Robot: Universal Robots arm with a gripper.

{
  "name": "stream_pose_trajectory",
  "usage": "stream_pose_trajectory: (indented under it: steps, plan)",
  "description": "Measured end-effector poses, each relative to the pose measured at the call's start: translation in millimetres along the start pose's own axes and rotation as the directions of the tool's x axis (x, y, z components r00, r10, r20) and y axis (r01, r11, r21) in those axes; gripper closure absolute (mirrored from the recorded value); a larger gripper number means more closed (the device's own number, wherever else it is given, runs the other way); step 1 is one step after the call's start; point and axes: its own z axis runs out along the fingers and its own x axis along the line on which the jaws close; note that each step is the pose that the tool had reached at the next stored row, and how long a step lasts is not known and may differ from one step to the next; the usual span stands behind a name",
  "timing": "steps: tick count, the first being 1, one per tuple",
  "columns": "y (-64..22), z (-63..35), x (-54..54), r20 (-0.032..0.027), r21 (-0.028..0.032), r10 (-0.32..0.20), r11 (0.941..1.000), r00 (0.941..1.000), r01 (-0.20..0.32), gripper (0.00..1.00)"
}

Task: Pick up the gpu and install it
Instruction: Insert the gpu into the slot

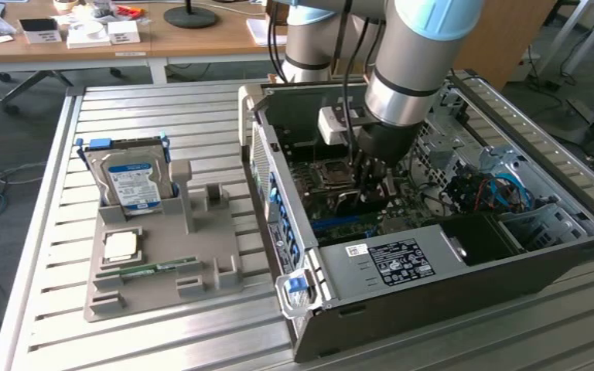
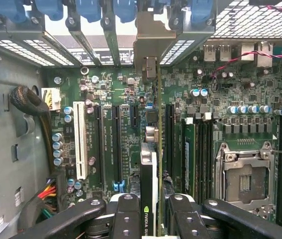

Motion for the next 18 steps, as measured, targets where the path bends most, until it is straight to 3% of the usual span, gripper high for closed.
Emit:
stream_pose_trajectory:
  steps: [18]
  plan:
    - [4.9,2.6,0.2,-0.0001,-0.0001,0.0,1.0,1.0,0.0,0.73]
